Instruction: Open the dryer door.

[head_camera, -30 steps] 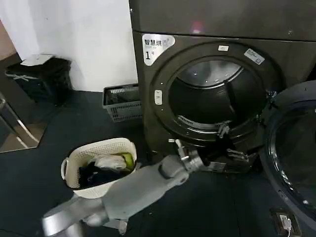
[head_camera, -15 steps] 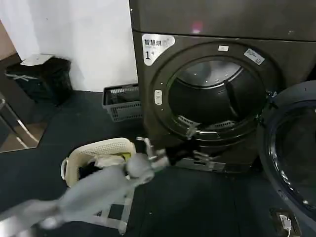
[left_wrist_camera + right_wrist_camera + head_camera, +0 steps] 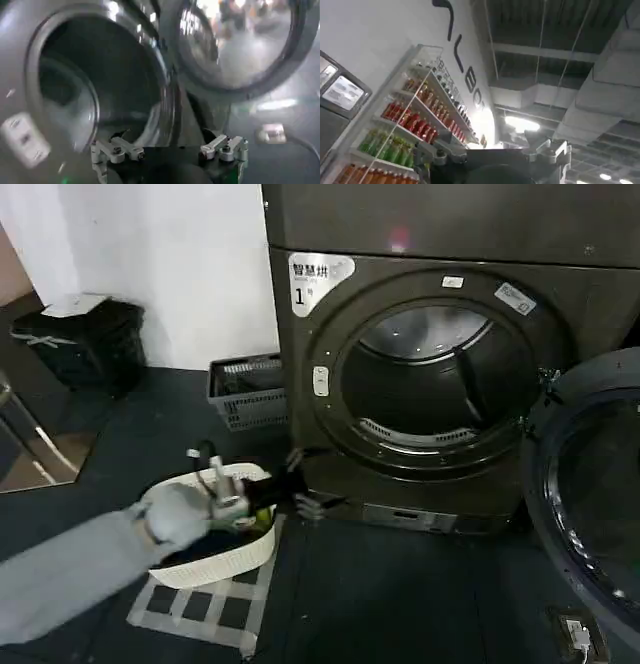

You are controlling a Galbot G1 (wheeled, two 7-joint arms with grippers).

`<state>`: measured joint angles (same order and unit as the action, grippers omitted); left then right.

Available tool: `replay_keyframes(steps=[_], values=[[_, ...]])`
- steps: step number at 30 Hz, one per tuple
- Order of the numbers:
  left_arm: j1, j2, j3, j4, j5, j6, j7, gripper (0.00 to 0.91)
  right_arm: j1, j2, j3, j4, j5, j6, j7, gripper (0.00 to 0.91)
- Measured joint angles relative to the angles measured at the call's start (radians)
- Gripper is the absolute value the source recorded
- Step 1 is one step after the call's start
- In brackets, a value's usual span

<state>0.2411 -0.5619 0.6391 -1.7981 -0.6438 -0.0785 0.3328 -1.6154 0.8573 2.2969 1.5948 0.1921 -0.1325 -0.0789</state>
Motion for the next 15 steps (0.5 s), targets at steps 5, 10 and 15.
replay_keyframes(steps=[5,10,15], values=[[-0.017,0.108,0.008,-0.034,0.024,0.086,0.041,0.907,0.006,-0.004,-0.004,-0.001,0.000,0.000,0.000,0.907],[-0.021,0.207,0.010,-0.061,0.064,0.172,0.079,0.907,0.014,-0.004,-0.013,-0.001,-0.002,-0.001,-0.002,0.907],[-0.008,0.297,-0.011,-0.091,0.096,0.242,0.111,0.907,0.025,-0.004,-0.022,0.001,-0.011,-0.001,-0.004,0.907]])
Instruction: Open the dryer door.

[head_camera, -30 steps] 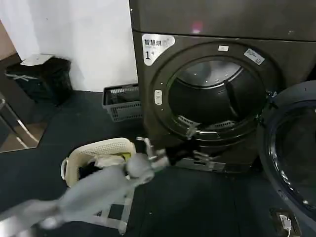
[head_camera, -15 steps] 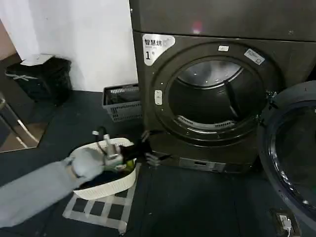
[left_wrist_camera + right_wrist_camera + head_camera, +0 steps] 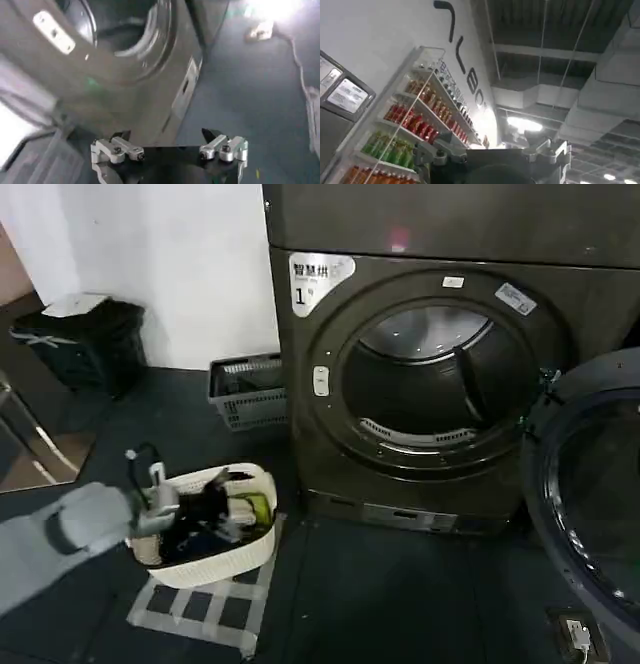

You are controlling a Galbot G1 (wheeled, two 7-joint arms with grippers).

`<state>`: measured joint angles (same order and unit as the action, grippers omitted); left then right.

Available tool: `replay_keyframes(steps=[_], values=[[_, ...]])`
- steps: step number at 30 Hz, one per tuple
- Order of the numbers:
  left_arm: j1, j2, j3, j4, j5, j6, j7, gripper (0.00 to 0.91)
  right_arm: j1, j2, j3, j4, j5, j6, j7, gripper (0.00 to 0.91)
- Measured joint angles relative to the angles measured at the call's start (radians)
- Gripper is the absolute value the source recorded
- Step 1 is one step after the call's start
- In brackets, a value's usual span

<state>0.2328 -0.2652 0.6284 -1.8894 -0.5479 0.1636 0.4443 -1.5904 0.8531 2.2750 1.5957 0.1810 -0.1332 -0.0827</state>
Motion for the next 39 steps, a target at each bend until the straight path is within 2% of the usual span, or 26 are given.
replay_keyframes(steps=[9,15,24,32,39], values=[[0.176,0.125,-0.195,-0.008,0.075,0.058,0.096,0.907,0.009,-0.006,-0.010,0.000,-0.013,0.000,-0.003,0.907],[0.239,0.189,-0.276,-0.021,0.091,0.103,0.129,0.907,0.018,-0.006,-0.019,0.001,-0.013,0.001,-0.005,0.907],[0.272,0.231,-0.306,-0.003,0.113,0.159,0.119,0.907,0.016,0.002,-0.020,0.001,-0.010,0.006,-0.006,0.907],[0.280,0.250,-0.311,-0.002,0.122,0.163,0.120,0.907,0.020,0.006,-0.026,0.006,-0.010,0.005,-0.007,0.907],[0.286,0.248,-0.310,-0.002,0.123,0.160,0.078,0.907,0.020,0.008,-0.029,0.009,-0.009,0.005,-0.008,0.907]])
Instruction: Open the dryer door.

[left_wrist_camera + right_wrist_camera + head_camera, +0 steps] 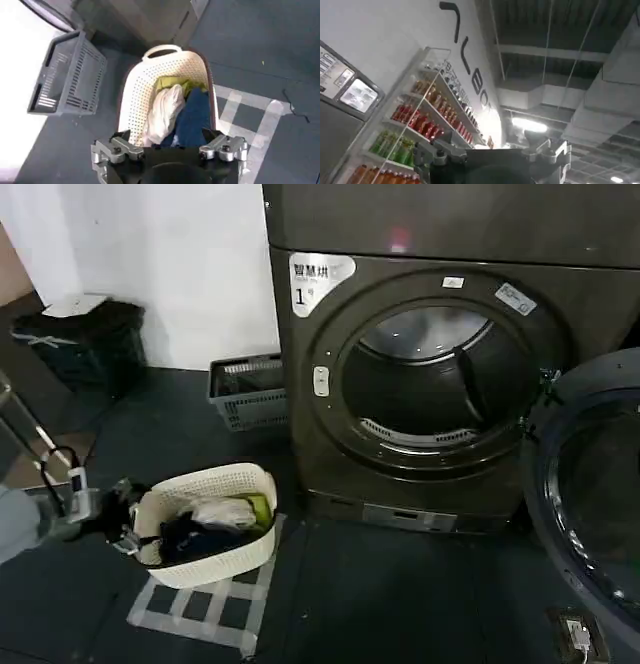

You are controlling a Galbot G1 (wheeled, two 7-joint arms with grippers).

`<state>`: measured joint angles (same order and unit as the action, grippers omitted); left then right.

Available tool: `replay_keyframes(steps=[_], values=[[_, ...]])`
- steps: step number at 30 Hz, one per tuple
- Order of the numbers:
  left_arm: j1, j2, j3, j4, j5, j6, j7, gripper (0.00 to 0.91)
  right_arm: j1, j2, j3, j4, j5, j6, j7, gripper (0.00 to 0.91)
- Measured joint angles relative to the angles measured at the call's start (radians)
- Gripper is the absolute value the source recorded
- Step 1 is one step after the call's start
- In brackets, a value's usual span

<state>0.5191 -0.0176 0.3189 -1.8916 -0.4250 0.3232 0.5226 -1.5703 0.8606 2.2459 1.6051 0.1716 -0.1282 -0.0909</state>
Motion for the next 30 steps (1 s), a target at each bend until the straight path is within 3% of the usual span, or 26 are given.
replay_keyframes(steps=[30], values=[[0.005,0.006,0.028,0.010,0.038,0.000,0.001,0.907,-0.012,0.021,-0.005,0.027,0.005,-0.001,-0.005,0.907]])
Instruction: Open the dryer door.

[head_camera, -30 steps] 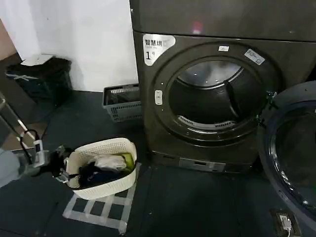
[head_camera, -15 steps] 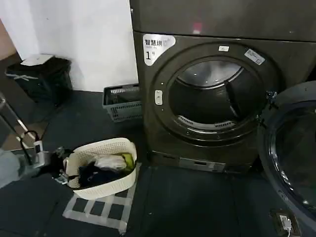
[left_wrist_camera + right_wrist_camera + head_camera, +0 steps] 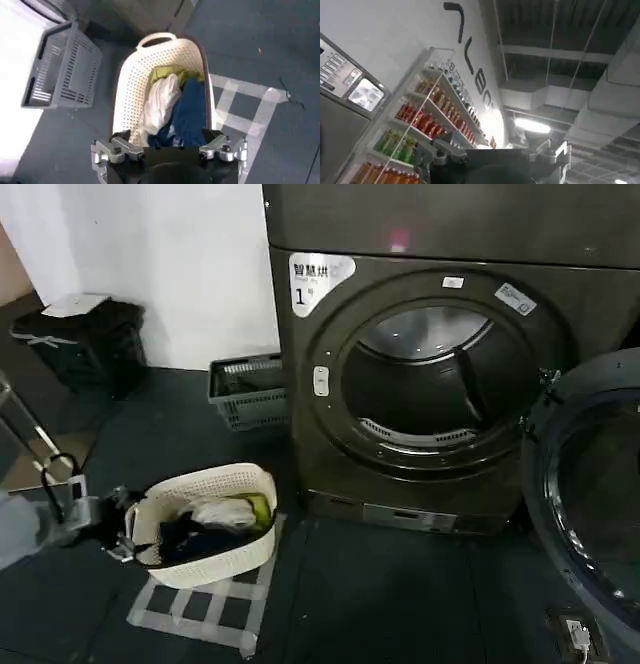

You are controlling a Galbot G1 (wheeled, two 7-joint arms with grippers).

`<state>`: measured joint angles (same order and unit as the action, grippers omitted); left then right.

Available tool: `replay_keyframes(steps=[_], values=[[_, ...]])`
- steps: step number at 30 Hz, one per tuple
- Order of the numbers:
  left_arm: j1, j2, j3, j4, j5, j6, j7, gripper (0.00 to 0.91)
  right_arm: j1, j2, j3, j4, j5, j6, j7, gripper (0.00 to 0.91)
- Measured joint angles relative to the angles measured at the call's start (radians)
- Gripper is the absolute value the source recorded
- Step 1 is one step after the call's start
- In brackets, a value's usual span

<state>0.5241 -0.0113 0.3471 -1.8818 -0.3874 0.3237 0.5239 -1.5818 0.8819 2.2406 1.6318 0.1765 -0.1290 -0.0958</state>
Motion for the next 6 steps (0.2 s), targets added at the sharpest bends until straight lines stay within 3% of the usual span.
replay_keyframes(steps=[6], values=[[0.001,0.003,0.003,-0.008,0.005,0.003,0.000,0.907,0.003,0.000,0.000,-0.002,-0.001,0.003,0.000,0.907]])
